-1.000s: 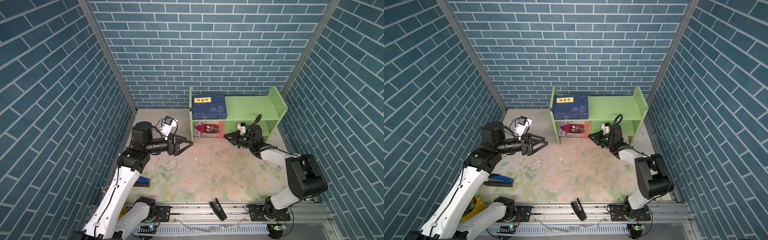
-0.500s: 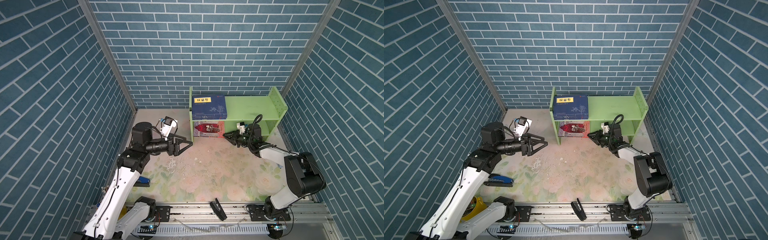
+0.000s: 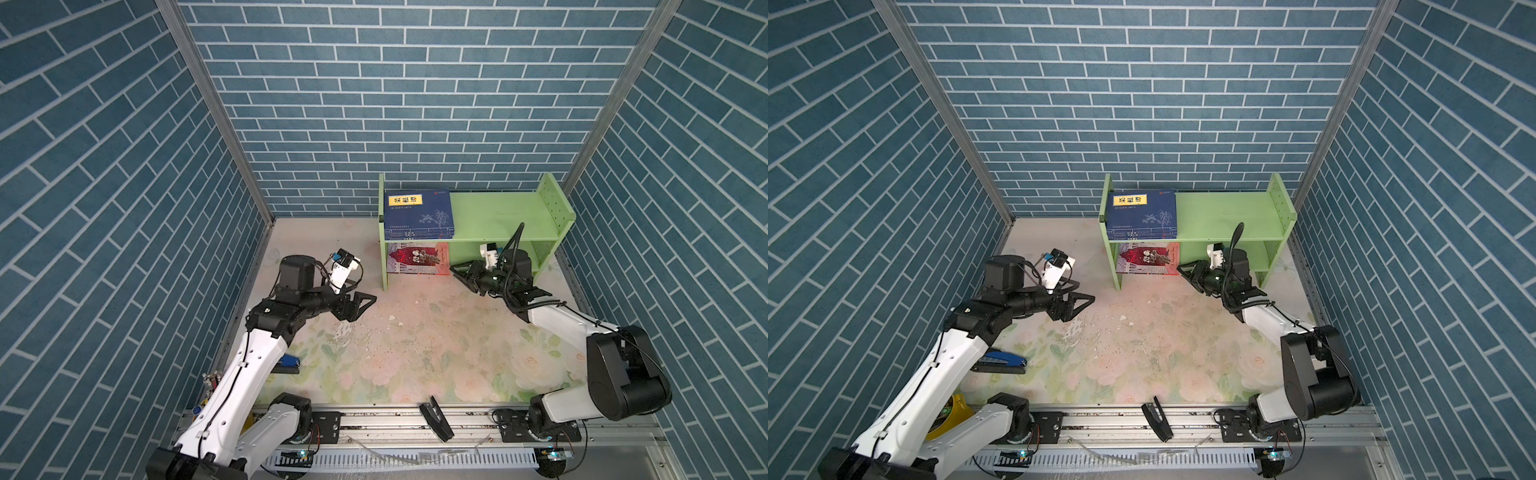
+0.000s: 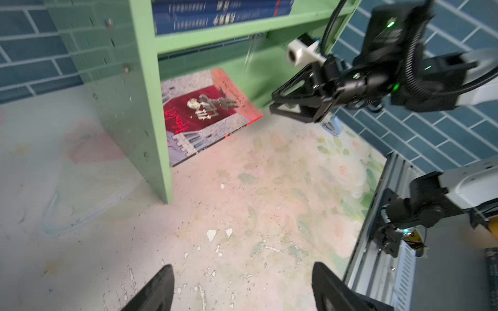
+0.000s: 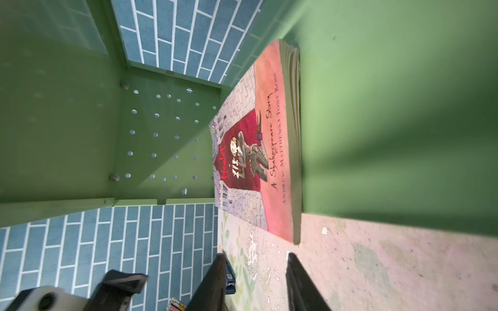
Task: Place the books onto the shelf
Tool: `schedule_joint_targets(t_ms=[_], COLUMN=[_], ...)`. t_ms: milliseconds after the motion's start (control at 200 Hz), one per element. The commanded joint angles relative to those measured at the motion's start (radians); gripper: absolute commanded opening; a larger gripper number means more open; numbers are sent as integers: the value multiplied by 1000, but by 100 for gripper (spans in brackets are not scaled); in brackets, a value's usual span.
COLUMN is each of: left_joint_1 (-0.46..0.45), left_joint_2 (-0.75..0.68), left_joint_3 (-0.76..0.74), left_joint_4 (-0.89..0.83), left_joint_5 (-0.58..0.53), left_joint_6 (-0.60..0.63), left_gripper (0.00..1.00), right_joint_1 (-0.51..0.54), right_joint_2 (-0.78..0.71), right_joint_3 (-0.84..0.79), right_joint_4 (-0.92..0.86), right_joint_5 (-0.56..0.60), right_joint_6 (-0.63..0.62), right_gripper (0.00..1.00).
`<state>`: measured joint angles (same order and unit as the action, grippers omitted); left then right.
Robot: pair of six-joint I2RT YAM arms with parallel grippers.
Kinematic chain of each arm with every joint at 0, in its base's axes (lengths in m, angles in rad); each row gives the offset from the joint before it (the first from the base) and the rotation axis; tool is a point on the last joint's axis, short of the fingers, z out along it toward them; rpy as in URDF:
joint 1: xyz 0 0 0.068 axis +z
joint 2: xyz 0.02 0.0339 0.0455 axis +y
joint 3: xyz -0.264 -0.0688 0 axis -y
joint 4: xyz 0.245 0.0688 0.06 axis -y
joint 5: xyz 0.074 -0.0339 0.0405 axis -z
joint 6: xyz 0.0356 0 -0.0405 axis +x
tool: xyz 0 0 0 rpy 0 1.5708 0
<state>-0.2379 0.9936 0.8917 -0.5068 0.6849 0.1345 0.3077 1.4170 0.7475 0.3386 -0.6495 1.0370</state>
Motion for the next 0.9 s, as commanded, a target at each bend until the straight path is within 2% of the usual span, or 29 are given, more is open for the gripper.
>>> schedule_joint_targets(t_ms=[0,130,230,380,560,755,890], left_joint_1=[5,5,5,5,5,5,5], left_joint_2=[36,93,141,218,311,349,395], left_joint_3=[-50,-114,-172,-227,-231,-287,-277], left_joint_4=[108,264,419,621,759,967,1010], left_joint_5=[-54,-52,-61,-55,-32,-28,-30], left_joint_6=[87,98,83,43,16,-25,-39], left_gripper=[80,79,76,72,69,69,69], right_joint_1=[4,9,17,34,47,49,50], right_joint_2=[-54,-87,-78,-29,37,81,101], right_joint_3=[-37,-62,-68,-72,-53,-35,-21], right_joint_4=[-38,-60,-57,18,92,123,128], right_joint_5=[19,2,-11,-19,-23,-21,-18], right_joint_6=[-27,-36,-39,-11,15,23,22], right_gripper=[26,8,0,0,0,0,0])
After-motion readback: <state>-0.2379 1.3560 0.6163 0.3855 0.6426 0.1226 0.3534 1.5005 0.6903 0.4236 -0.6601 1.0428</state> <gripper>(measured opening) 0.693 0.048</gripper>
